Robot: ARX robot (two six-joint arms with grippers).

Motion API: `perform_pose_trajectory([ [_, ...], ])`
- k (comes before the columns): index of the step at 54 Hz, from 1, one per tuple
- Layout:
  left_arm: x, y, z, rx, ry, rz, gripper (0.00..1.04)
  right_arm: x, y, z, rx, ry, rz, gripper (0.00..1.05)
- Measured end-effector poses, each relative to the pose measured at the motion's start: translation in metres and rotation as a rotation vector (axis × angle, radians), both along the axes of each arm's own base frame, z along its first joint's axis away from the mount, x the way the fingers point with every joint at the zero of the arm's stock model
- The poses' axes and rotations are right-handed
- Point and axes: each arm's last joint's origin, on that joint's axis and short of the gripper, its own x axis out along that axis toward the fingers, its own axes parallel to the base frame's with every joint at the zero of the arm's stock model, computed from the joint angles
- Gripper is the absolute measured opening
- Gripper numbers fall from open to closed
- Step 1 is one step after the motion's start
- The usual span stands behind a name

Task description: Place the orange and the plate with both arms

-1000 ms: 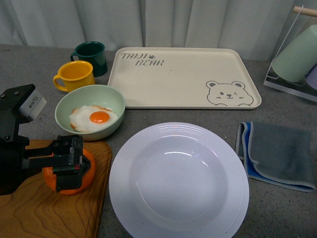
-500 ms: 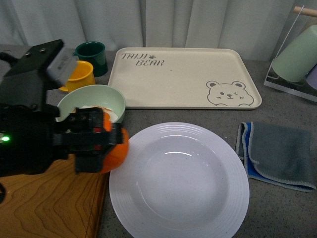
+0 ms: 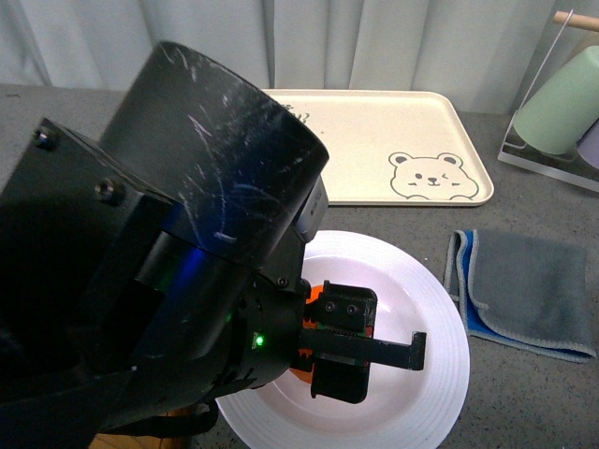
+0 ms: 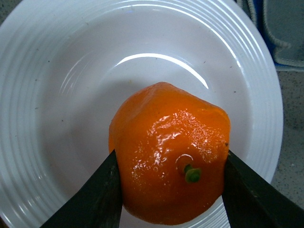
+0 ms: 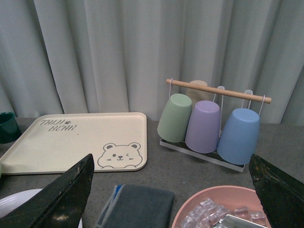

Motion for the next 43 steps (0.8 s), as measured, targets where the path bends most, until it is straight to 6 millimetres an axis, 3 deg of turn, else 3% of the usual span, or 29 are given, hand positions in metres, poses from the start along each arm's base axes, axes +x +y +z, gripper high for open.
perform_pose_trajectory([
  [11, 0.009, -0.002, -0.007, -0.001, 0.016, 0.031, 0.50, 0.000, 0.000, 0.000, 0.000, 0.000, 0.000, 0.95],
  [20, 0.011, -0.001, -0.008, -0.008, 0.030, 0.043, 0.87, 0.000, 0.000, 0.000, 0.000, 0.000, 0.000, 0.95],
  [25, 0.010, -0.001, -0.006, -0.017, 0.029, 0.038, 0.99, 0.000, 0.000, 0.000, 0.000, 0.000, 0.000, 0.95],
  [35, 0.010, 0.005, 0.009, -0.034, -0.007, 0.055, 0.98, 0.000, 0.000, 0.000, 0.000, 0.000, 0.000, 0.95],
  [43, 0.011, 0.025, 0.028, -0.015, -0.137, 0.160, 0.98, 0.000, 0.000, 0.000, 0.000, 0.000, 0.000, 0.95],
])
